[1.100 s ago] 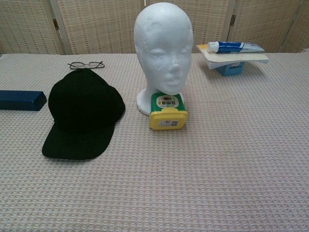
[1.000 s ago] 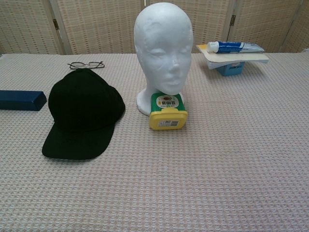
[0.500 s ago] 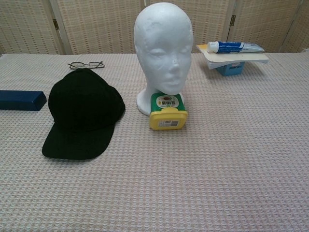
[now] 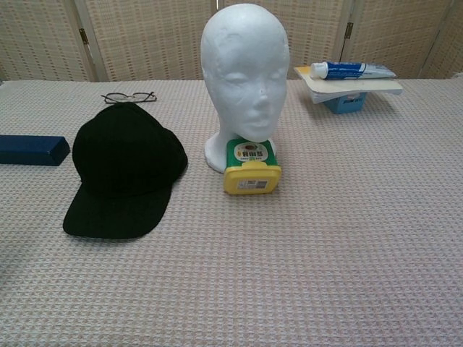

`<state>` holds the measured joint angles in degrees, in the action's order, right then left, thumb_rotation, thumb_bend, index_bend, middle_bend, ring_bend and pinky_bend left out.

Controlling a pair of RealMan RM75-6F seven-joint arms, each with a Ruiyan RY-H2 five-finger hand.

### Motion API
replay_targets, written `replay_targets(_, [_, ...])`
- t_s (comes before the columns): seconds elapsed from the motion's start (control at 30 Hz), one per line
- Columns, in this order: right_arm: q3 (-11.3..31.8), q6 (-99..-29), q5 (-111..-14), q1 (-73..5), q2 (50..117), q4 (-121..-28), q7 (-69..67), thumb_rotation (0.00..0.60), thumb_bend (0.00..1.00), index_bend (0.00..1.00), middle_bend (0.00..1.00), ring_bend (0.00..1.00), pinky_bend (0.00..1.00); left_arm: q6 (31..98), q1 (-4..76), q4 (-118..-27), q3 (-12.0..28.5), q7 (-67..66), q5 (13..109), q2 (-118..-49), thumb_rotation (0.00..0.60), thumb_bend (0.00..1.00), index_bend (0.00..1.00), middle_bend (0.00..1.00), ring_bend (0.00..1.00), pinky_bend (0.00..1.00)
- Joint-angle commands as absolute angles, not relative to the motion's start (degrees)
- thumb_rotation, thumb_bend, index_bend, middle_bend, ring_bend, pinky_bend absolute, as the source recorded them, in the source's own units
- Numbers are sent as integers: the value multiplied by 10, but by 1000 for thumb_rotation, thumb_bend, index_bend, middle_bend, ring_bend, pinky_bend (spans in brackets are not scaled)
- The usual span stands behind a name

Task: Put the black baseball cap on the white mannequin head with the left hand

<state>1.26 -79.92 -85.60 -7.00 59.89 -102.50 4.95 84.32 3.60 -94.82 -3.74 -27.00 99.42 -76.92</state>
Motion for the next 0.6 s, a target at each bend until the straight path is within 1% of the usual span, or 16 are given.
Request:
replay_targets(0.03, [11, -815, -871, -62, 588, -1030, 33, 600, 270, 0, 0, 0, 0, 835, 41, -940, -37, -260, 994, -793, 600, 201, 266, 248, 259, 365])
replay_targets(0.2, [8, -839, -892, -51, 573, -1033, 4, 600, 270, 0, 0, 0, 0, 810, 51, -946, -33, -286, 979, -810, 600, 201, 302, 291, 266, 373])
replay_targets(0.37, [5, -852, -906, -45, 562, -1034, -17, 600, 270, 0, 0, 0, 0, 784, 65, -950, -19, -300, 952, -830, 600, 201, 306, 296, 266, 373])
replay_targets(0.6, [7, -867, -913, -39, 554, -1032, -36, 600, 270, 0, 0, 0, 0, 789, 82, -891, -2, -322, 962, -890, 600, 200, 312, 308, 267, 382])
